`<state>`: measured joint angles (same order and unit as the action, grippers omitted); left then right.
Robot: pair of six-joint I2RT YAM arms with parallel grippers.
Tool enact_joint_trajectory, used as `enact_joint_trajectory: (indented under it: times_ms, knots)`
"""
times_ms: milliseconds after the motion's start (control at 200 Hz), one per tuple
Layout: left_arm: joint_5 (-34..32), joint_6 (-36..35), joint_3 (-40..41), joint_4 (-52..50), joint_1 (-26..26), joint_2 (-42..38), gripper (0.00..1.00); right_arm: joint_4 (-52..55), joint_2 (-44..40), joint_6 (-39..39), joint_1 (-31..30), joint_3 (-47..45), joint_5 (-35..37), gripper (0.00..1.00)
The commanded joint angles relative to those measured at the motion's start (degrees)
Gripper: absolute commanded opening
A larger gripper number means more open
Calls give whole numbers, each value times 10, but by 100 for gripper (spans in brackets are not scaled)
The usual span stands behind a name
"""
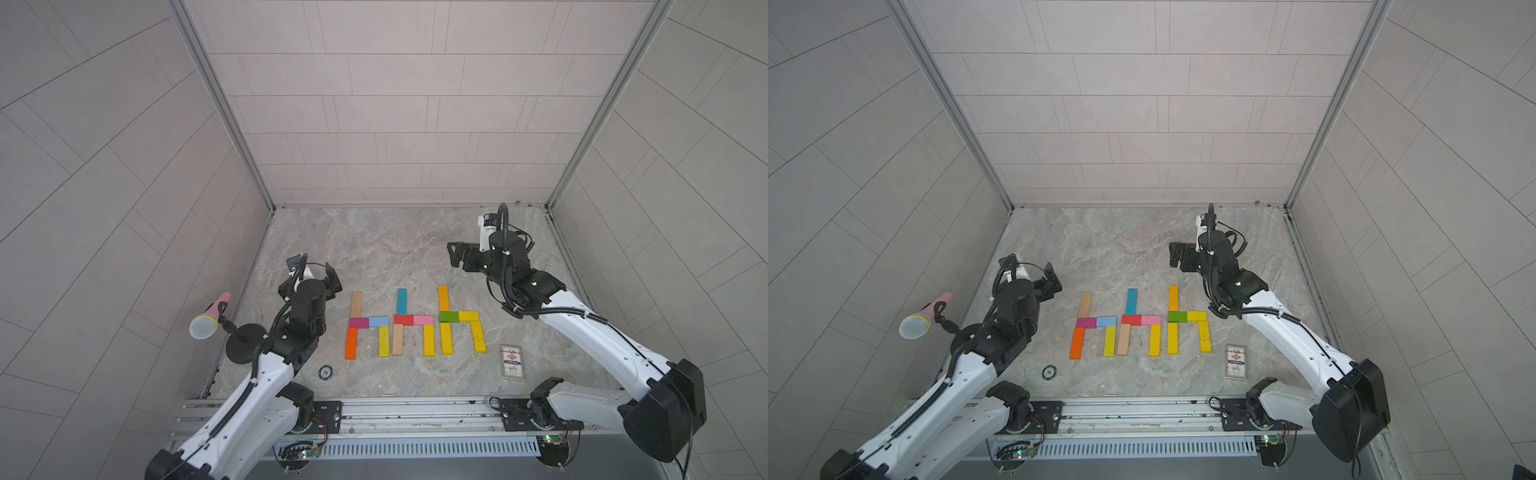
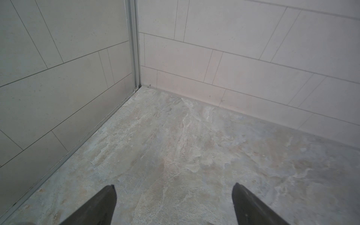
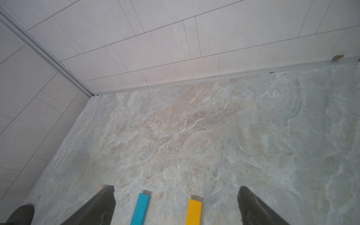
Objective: Assemble the letter h with building blocks
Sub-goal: Reset both arms
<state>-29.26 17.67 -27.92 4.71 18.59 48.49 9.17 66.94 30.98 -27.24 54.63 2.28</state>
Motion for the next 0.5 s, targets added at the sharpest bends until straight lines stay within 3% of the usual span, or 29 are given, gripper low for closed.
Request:
enact_joint_trajectory:
  times_ms: [0,230,345,495]
  knots:
    - [19,-67,5,50,-37,59,100,30,-21,34,-1,-41,55,100]
    - [-25,-146,27,145,-73,161,100,46,-83,23,11,-88,103,100]
    - [48,-161,73,300,-105,206,100,39,-109,-14,13,-106,109,99]
    - [87,-175,81,432,-127,316,100,20,-139,-25,25,-125,118,99]
